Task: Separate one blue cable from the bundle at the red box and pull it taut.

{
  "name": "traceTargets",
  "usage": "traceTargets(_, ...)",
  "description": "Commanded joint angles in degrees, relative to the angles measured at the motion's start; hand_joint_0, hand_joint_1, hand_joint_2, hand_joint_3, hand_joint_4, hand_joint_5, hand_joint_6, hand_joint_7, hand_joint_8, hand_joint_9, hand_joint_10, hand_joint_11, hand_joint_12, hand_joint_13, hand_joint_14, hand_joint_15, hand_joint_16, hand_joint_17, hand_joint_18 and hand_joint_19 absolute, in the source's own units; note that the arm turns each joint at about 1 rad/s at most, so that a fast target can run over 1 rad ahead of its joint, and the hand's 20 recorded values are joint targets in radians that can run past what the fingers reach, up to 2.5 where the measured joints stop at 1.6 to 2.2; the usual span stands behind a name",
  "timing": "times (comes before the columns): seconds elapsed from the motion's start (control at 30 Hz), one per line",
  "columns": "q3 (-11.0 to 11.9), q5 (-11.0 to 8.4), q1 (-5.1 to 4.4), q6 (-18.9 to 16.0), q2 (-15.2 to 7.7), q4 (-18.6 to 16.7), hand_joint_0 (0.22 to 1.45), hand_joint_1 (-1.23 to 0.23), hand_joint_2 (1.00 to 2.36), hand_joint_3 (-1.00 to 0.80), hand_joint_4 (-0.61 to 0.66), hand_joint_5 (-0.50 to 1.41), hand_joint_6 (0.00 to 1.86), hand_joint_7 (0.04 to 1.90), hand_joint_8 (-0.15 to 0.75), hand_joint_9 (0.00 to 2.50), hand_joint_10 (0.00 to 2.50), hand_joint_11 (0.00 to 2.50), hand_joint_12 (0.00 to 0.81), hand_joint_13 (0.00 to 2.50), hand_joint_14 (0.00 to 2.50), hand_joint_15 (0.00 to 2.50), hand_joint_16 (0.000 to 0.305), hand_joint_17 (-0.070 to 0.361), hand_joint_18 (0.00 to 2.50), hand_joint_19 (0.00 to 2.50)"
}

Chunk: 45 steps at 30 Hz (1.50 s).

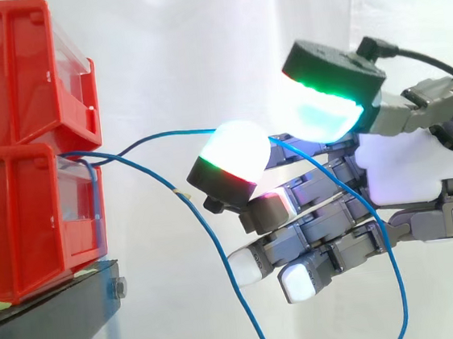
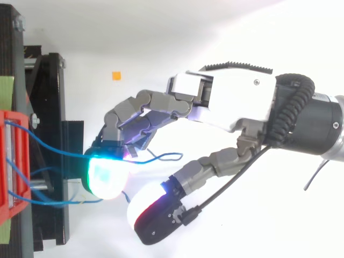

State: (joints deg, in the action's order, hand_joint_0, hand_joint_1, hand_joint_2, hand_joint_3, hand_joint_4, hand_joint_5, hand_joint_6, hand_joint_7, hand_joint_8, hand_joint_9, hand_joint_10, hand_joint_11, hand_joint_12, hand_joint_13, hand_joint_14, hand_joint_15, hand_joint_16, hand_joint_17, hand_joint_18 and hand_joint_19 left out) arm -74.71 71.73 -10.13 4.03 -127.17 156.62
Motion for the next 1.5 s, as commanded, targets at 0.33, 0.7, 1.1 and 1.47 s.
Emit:
traceTargets(0.33, 0.0, -0.19, -0.33, 0.2, 0.0, 0.0, 0.56, -0.65, 1.0, -0.5, 0.09, -0.21, 0.76, 0.94, 0.29, 0.72, 0.7, 1.65, 0.42, 0.76, 0.02, 0.9, 0.052, 0.116, 0.72, 0.8)
traceTargets(0.7, 0.0, -1.24, -0.33, 1.0, -0.1, 0.0, 0.56, -0.68, 1.0, -0.5, 0.1, -0.24, 0.77, 0.89, 0.32, 0.45, 2.03, 1.44, 0.389, 0.96, 0.46, 1.55, 0.047, 0.107, 0.95, 1.22)
traceTargets(1.1, 0.0, -2.47, -0.33, 3.2, -0.1, -0.4, 0.56, -0.7, 1.0, -0.5, 0.12, -0.24, 0.79, 0.85, 0.354, 0.27, 2.5, 2.21, 0.401, 0.52, 2.5, 1.51, 0.042, 0.094, 1.16, 1.7)
traceTargets(1.47, 0.0, -3.26, -0.5, 4.8, -0.5, -1.2, 0.58, -0.66, 1.0, -0.5, 0.13, -0.23, 0.8, 0.83, 0.439, 0.58, 2.5, 2.5, 0.478, 0.93, 2.5, 1.81, 0.042, 0.095, 1.43, 1.39)
